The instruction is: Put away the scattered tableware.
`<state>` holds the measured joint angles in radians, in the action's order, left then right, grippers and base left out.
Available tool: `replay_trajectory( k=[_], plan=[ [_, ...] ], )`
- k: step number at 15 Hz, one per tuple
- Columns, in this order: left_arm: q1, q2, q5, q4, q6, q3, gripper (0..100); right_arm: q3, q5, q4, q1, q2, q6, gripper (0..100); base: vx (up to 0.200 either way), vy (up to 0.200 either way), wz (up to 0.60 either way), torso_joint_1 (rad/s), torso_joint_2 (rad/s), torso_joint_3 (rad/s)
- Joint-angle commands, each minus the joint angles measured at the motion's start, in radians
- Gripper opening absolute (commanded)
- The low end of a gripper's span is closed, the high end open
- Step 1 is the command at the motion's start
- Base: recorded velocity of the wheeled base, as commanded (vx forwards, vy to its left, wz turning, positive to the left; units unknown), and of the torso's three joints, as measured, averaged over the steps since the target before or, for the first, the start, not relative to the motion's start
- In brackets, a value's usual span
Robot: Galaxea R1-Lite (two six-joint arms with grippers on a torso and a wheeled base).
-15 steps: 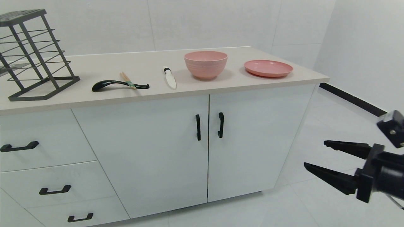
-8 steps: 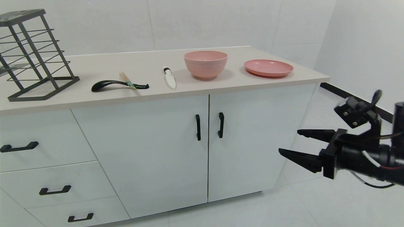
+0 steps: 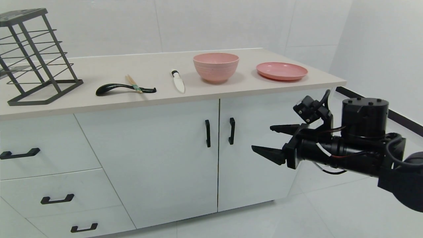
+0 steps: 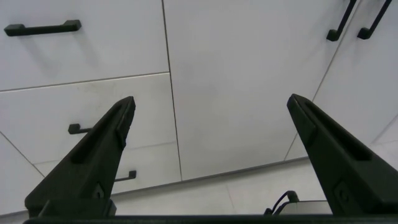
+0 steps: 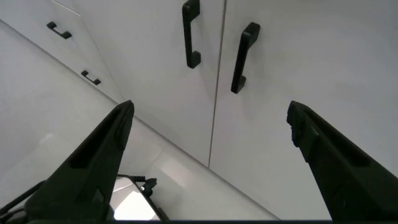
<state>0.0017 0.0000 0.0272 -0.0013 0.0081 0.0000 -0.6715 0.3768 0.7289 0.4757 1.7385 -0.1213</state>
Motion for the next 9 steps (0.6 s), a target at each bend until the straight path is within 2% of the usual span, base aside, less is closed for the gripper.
replay_trajectory(
  k=[1, 7, 8, 9],
  plan=[
    [0.0, 0.002, 0.0, -0.002, 0.001, 0.0, 100, 0.027, 0.001, 0.029, 0.009, 0.049, -0.024, 100, 0.0, 0.0, 0.0, 0.0, 0.0, 0.0],
    [0.0, 0.0, 0.008, -0.003, 0.007, 0.0, 100, 0.086, -0.001, 0.076, 0.006, 0.039, -0.072, 100, 0.0, 0.0, 0.0, 0.0, 0.0, 0.0],
    [0.0, 0.0, 0.011, -0.025, 0.012, 0.0, 100, 0.107, -0.003, 0.099, 0.007, 0.038, -0.072, 100, 0.0, 0.0, 0.0, 0.0, 0.0, 0.0],
    [0.0, 0.002, 0.01, -0.143, 0.004, -0.04, 100, 0.116, -0.004, 0.106, 0.007, 0.032, -0.07, 100, 0.0, 0.0, 0.0, 0.0, 0.0, 0.0]
  ],
)
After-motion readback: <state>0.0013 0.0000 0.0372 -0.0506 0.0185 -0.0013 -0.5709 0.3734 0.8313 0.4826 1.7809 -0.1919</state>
